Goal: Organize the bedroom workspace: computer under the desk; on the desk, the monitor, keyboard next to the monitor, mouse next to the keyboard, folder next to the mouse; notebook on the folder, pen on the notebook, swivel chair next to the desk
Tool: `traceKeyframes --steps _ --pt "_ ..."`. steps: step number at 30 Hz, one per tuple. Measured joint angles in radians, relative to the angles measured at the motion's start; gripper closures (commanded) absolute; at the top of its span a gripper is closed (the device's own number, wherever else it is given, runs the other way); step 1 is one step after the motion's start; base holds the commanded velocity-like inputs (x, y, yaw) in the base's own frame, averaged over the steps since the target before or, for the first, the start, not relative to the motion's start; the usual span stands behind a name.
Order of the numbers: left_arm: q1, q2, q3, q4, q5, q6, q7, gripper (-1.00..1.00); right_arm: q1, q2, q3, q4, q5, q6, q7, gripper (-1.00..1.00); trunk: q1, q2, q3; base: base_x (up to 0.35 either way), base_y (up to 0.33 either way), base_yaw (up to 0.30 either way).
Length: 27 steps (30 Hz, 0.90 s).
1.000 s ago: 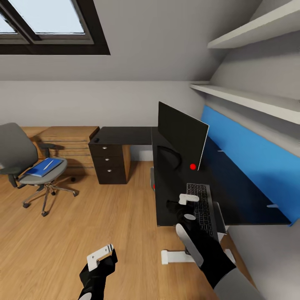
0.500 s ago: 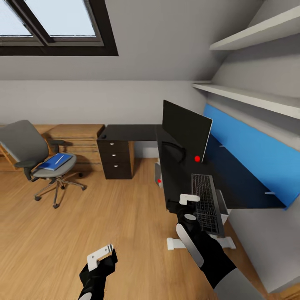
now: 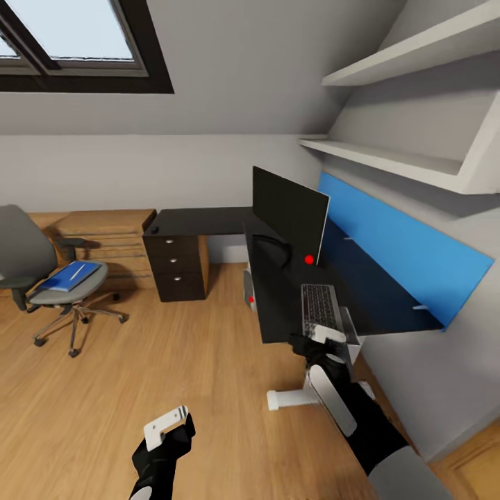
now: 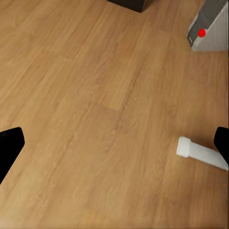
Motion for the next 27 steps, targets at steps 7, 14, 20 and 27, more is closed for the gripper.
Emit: traceKeyframes --steps 7,14,20,27 --pt "0.000 -0.001 0.002 -0.001 0.001 -0.001 0.001 -1.00 0.010 -0.099 -0.043 -0.002 -0.366 -0.019 0.056 -1.00 0.019 -0.035 -0.012 -0.001 0.000 -0.291" --pt "0.000 -0.002 0.002 0.000 0.000 -0.001 0.002 -1.00 0.019 -0.182 -0.050 -0.002 -0.571 -0.023 0.135 -1.00 0.046 -0.084 -0.030 0.000 0.000 -0.291" --pt "0.000 -0.003 0.001 0.000 -0.001 -0.001 0.002 -1.00 0.024 -0.200 -0.050 -0.001 -0.607 -0.023 0.160 -1.00 0.069 -0.126 -0.045 0.000 0.000 -0.291" --pt "0.000 -0.005 -0.001 0.003 -0.002 -0.001 0.002 -1.00 0.029 -0.203 -0.050 0.002 -0.613 -0.023 0.168 -1.00 0.096 -0.175 -0.062 0.000 0.000 -0.291"
